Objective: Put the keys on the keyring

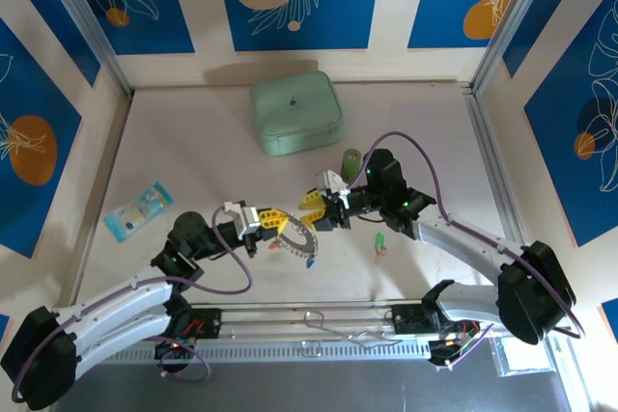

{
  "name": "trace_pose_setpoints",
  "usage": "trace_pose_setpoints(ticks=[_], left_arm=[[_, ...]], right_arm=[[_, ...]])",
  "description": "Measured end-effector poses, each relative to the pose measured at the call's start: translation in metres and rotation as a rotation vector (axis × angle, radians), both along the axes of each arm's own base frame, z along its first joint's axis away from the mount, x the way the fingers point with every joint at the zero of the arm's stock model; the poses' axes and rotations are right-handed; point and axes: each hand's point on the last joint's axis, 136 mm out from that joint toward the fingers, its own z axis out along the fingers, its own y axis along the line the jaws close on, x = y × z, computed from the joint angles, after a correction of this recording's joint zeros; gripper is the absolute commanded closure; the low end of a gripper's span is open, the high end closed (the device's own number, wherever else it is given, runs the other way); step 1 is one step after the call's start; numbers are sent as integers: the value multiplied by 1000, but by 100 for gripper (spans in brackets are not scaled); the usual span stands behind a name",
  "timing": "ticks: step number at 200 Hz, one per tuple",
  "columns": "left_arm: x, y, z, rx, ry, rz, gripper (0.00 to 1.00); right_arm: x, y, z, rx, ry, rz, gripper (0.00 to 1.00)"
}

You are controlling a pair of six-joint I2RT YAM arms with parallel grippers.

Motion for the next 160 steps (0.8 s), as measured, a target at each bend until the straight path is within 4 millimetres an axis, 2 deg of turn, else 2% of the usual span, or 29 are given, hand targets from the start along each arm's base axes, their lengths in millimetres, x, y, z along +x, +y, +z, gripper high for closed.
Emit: trace_pose_setpoints(ticks=[38,67,90,120,160], left_arm=[[8,5,-4,36,-14,64,100],[14,8,-9,57,-16,100,100],[16,8,-9,61,-22,111,100],[16,8,-9,68,-15,110,100],[19,9,-8,73,-25,123,100]], right_arm=[[8,-9,3,-82,18,-128,53],[-3,-9,4,-142,14,-190,48],[-5,-7,-5,-192,-5,-250,45],[14,-12,-24,-260,-11,-366,43],[13,-7,-41,-307,23,-355,46]])
